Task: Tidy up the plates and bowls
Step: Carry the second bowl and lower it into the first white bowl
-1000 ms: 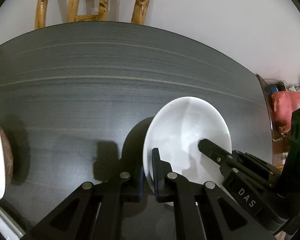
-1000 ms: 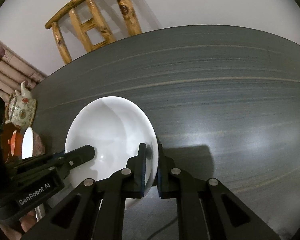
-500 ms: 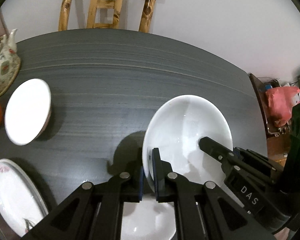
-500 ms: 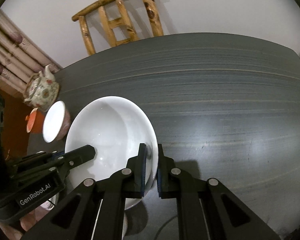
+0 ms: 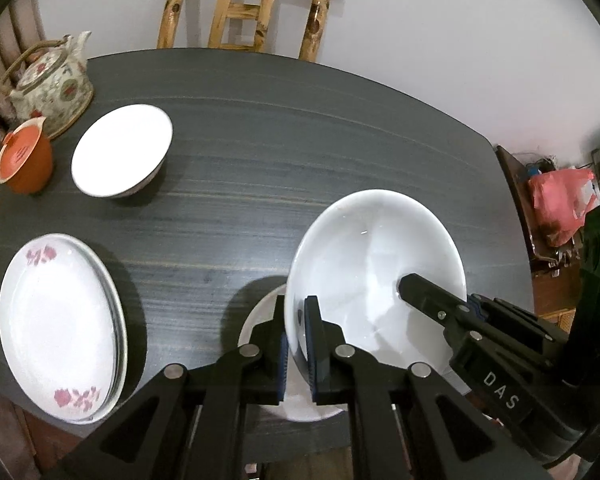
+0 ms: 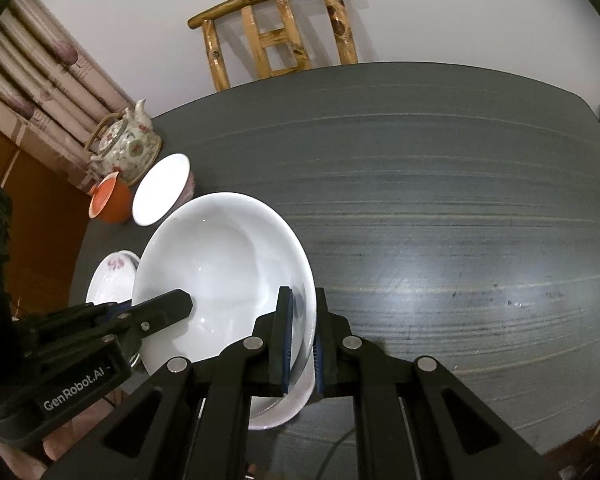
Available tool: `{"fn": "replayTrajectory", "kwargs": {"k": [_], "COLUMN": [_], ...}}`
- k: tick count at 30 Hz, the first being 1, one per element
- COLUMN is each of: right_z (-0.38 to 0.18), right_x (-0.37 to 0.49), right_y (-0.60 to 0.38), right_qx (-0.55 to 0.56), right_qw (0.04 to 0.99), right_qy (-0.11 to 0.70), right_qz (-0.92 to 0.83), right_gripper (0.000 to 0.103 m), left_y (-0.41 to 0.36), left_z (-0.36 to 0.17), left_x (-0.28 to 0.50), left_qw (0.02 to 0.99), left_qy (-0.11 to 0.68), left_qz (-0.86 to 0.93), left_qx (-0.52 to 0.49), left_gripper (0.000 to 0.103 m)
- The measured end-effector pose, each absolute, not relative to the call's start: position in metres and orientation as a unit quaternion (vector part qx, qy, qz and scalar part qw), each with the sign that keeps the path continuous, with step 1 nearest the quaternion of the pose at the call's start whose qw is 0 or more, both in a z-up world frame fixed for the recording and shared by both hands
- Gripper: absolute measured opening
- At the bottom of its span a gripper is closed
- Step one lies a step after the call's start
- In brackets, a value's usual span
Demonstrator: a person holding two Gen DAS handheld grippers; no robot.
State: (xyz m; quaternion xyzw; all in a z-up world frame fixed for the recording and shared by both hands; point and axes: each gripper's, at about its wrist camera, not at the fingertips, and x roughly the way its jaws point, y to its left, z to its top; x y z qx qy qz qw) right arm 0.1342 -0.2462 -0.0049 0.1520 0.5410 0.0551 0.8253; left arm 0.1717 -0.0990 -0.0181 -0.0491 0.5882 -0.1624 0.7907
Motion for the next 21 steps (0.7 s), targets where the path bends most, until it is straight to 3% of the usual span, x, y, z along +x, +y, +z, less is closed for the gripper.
{"fn": "replayTrajectory", "kwargs": {"k": [21], "right_z": [-0.044], "right_x": [0.098], "right_y": [-0.223], "right_qx": [0.154], "right_qw": [0.806], "right_qy": [0.570], "right_qz": [0.044], "right_gripper": [0.010], "left_y": [-0.085], "left_z": [-0.059], "left_x": [0.147], "left_qw": [0.782], "left_qy": [0.604], "left_qz": [-0.140], "left_qx": [-0.058], "left_gripper": [0.007]}}
